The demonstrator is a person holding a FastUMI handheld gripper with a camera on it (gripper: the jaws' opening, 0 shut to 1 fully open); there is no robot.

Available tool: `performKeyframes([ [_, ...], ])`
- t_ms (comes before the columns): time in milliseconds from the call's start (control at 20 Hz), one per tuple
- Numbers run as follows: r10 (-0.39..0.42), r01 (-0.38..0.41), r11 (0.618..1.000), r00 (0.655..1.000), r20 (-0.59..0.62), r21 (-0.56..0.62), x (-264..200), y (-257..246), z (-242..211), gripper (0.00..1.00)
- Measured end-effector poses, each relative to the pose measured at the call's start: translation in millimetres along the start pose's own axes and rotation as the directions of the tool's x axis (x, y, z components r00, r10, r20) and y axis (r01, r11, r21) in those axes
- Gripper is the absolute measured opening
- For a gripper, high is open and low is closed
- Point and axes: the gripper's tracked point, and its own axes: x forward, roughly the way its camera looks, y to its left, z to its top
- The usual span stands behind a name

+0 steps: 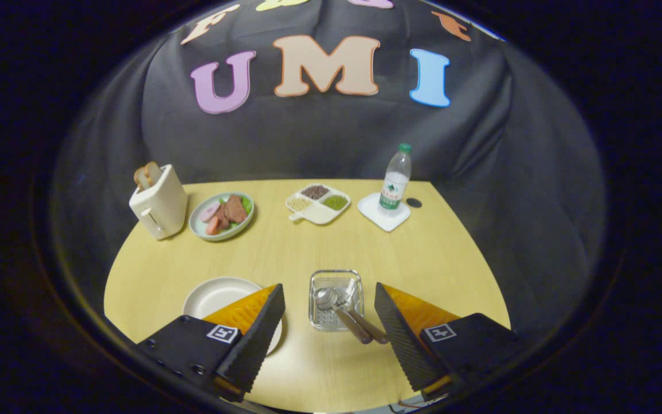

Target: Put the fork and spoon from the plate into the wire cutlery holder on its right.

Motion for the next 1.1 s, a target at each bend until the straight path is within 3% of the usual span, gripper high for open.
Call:
performKeyframes([
  [200, 0.012, -0.015, 1.0, 0.973, 0.231, 0.012, -39, 8, 31, 1.0],
  [550, 0.001, -0.05, 0.995, 0.863, 0.505, 0.083, -109, 14, 57, 1.0],
  [1100, -0.022, -0.025, 0.998, 0.761, 0.649, 0.063, -161, 7, 71, 1.0],
])
